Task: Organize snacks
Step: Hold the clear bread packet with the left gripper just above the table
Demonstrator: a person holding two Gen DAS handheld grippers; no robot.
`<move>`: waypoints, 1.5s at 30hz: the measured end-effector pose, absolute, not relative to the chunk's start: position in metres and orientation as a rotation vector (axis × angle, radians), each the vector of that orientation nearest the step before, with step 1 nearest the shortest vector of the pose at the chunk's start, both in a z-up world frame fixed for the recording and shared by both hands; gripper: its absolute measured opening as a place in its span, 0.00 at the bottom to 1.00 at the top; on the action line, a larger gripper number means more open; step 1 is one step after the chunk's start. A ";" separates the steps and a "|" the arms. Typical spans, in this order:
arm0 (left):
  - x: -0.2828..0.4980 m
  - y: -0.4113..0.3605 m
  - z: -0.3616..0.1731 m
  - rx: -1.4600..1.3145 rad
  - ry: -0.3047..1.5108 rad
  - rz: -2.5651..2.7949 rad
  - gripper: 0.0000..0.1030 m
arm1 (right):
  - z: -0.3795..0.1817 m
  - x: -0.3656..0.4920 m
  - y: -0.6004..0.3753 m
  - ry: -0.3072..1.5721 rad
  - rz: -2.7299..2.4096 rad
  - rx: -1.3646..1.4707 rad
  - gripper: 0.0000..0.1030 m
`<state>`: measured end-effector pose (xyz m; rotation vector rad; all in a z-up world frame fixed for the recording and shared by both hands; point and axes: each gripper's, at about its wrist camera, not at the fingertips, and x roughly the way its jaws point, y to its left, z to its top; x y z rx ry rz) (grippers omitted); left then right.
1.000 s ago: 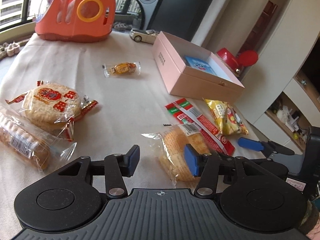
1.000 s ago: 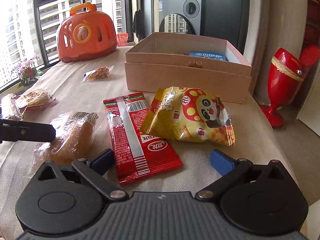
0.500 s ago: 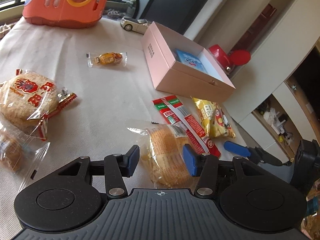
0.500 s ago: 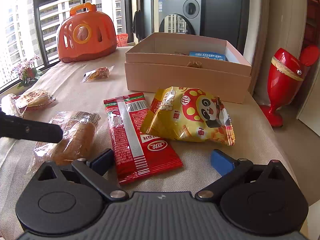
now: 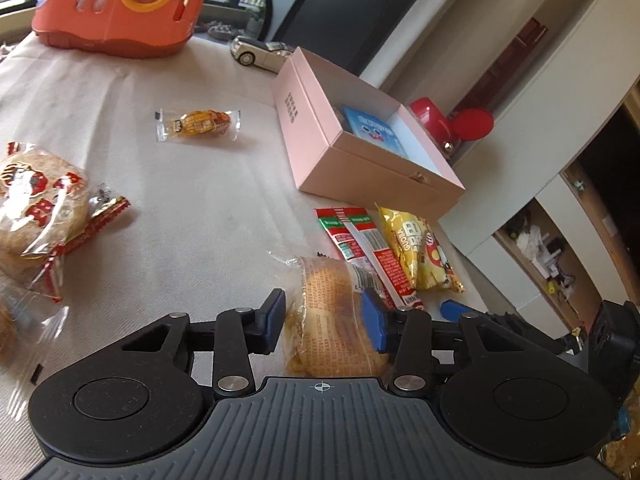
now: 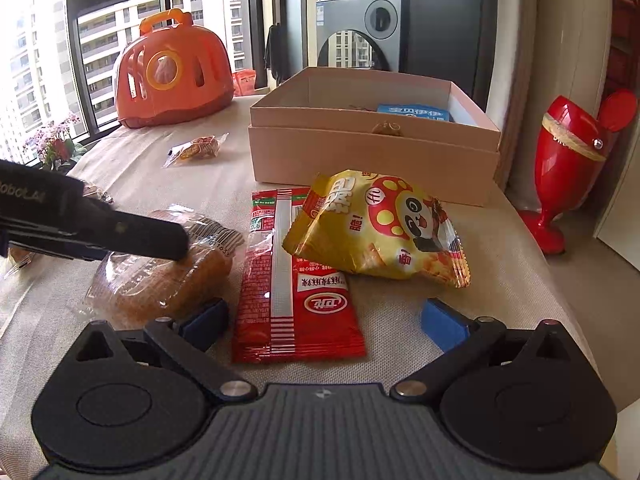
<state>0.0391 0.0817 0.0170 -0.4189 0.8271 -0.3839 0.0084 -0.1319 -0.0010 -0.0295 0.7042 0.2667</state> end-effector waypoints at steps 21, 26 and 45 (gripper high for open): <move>0.003 0.111 0.033 -0.380 0.783 -0.291 0.36 | 0.000 0.011 -0.131 0.718 0.276 -0.041 1.00; 0.001 0.118 0.036 -0.421 0.776 -0.294 0.36 | 0.018 0.000 -0.120 0.690 0.339 -0.052 1.00; 0.035 0.080 0.016 -0.314 0.835 -0.333 0.66 | 0.007 -0.002 -0.084 0.707 0.329 -0.151 1.00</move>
